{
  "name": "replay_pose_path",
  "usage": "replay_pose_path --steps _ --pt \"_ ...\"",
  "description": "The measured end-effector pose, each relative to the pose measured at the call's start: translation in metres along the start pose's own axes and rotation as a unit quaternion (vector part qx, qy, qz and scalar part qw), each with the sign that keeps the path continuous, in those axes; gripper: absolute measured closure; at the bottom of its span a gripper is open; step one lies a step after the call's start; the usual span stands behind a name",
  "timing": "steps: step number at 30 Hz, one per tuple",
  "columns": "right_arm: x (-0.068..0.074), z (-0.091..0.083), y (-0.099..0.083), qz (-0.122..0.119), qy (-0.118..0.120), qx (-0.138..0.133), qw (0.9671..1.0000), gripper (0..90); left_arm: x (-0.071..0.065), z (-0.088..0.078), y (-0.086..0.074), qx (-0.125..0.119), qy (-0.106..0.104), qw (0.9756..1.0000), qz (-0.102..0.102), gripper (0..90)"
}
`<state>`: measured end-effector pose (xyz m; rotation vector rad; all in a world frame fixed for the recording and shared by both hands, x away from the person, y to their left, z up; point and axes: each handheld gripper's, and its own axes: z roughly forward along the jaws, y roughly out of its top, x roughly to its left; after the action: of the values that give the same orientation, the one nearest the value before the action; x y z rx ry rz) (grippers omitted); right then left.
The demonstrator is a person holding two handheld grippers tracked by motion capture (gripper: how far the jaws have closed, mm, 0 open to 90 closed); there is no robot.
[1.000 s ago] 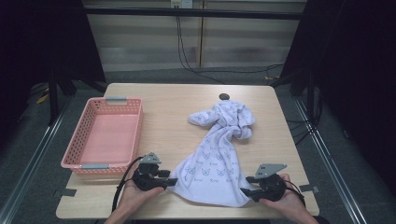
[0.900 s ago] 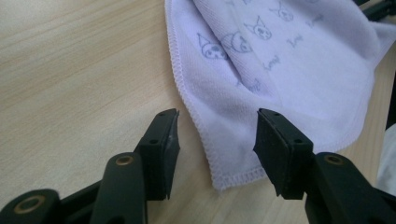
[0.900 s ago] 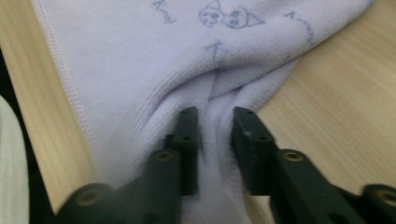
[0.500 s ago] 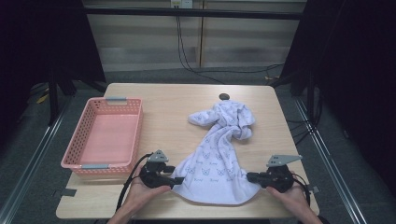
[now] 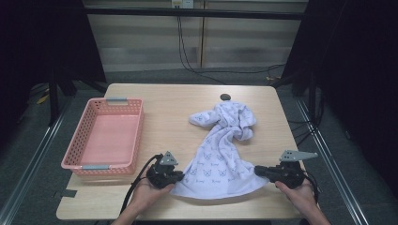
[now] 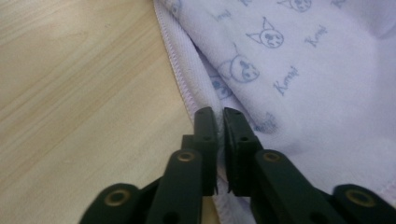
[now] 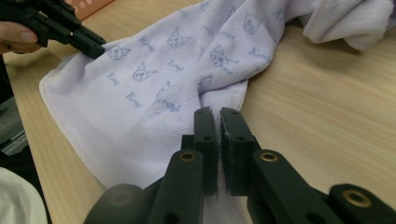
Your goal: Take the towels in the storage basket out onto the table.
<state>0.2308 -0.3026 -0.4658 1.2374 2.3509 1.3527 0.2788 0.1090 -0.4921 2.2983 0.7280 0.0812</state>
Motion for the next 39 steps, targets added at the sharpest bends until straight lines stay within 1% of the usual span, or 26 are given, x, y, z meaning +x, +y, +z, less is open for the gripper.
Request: replay_pose_path --steps 1,3,5,7,9,10,12,14,16,18,19,20,22,24,25,26,27,28,29,31,32,33,35,37,38,39 --pt "-0.001 -0.001 0.0 0.0 0.0 -0.004 1.0 86.6 0.001 -0.003 -0.002 0.001 -0.008 0.9999 -0.015 87.5" --pt "-0.003 -0.007 0.0 0.005 -0.001 -0.013 0.9999 86.7 0.006 -0.007 -0.004 -0.013 -0.04 0.9986 -0.033 87.9" --pt "-0.006 -0.012 0.003 0.01 -0.001 -0.026 0.9996 86.7 0.012 -0.019 -0.003 -0.053 -0.068 0.9942 -0.065 87.8" --pt "-0.008 -0.019 0.008 0.014 -0.003 -0.045 0.9989 86.7 0.017 -0.033 0.003 -0.086 -0.068 0.991 -0.077 87.8" --pt "-0.012 -0.028 0.018 0.017 -0.007 -0.067 0.9976 86.7 0.021 -0.048 0.012 -0.108 -0.067 0.9888 -0.078 87.8" --pt "-0.013 -0.032 0.025 0.019 -0.01 -0.081 0.9965 86.8 0.022 -0.056 0.018 -0.116 -0.055 0.989 -0.073 87.8" --pt "-0.016 -0.041 0.042 0.015 -0.016 -0.11 0.9937 86.8 0.026 -0.069 0.03 -0.147 -0.064 0.9839 -0.08 87.8" --pt "-0.015 -0.049 0.061 0.004 -0.019 -0.137 0.9904 86.8 0.028 -0.087 0.049 -0.165 -0.051 0.9827 -0.068 87.8" --pt "-0.011 -0.058 0.089 -0.012 -0.028 -0.162 0.9864 86.9 0.032 -0.103 0.063 -0.189 -0.052 0.9783 -0.068 87.8" --pt "-0.012 -0.065 0.114 -0.02 -0.031 -0.182 0.9826 86.9 0.04 -0.125 0.081 -0.218 -0.06 0.9709 -0.08 87.8" --pt "-0.015 -0.068 0.125 -0.019 -0.033 -0.193 0.9806 86.9 0.043 -0.133 0.089 -0.229 -0.061 0.968 -0.083 87.7" --pt "-0.017 -0.071 0.137 -0.017 -0.032 -0.2 0.979 86.9 0.047 -0.144 0.098 -0.241 -0.053 0.9658 -0.079 87.8" --pt "-0.021 -0.076 0.159 -0.019 -0.035 -0.213 0.9762 86.9 0.053 -0.156 0.111 -0.254 -0.037 0.9631 -0.08 87.7" --pt "-0.023 -0.08 0.182 -0.025 -0.041 -0.224 0.9735 87.0 0.058 -0.169 0.127 -0.27 -0.038 0.9585 -0.083 87.6" --pt "-0.023 -0.082 0.194 -0.027 -0.046 -0.227 0.9723 87.0 0.059 -0.176 0.135 -0.279 -0.028 0.9565 -0.082 87.7" --pt "-0.023 -0.085 0.205 -0.03 -0.05 -0.231 0.9713 87.0 0.06 -0.185 0.143 -0.282 -0.02 0.9562 -0.075 87.7" --pt "-0.023 -0.089 0.216 -0.03 -0.054 -0.238 0.9694 87.0 0.062 -0.193 0.15 -0.292 -0.021 0.9533 -0.073 87.7" --pt "-0.023 -0.093 0.227 -0.031 -0.056 -0.243 0.9679 87.0 0.061 -0.202 0.158 -0.305 -0.018 0.9492 -0.076 87.7" --pt "-0.021 -0.099 0.238 -0.036 -0.058 -0.249 0.966 87.0 0.06 -0.212 0.164 -0.311 -0.012 0.9478 -0.068 87.7" --pt "-0.012 -0.112 0.255 -0.046 -0.06 -0.267 0.9607 87.1 0.053 -0.231 0.173 -0.336 -0.013 0.9398 -0.058 87.7" --pt "-0.005 -0.119 0.259 -0.06 -0.062 -0.272 0.9585 87.1 0.047 -0.239 0.174 -0.34 -0.011 0.939 -0.048 87.7" --pt "0.001 -0.124 0.261 -0.07 -0.061 -0.275 0.9569 87.1 0.041 -0.243 0.172 -0.341 -0.01 0.9392 -0.038 87.6" --pt "0.008 -0.13 0.255 -0.081 -0.059 -0.27 0.9576 87.0 0.034 -0.244 0.165 -0.333 -0.017 0.9418 -0.044 87.6" --pt "0.012 -0.131 0.237 -0.079 -0.048 -0.264 0.9601 87.1 0.028 -0.232 0.146 -0.313 -0.032 0.9478 -0.052 87.5" --pt "0.012 -0.128 0.221 -0.076 -0.042 -0.253 0.9636 87.1 0.026 -0.223 0.135 -0.298 -0.043 0.9522 -0.053 87.5" --pt "0.015 -0.124 0.207 -0.075 -0.043 -0.241 0.9667 87.0 0.023 -0.213 0.123 -0.286 -0.046 0.9556 -0.054 87.4"
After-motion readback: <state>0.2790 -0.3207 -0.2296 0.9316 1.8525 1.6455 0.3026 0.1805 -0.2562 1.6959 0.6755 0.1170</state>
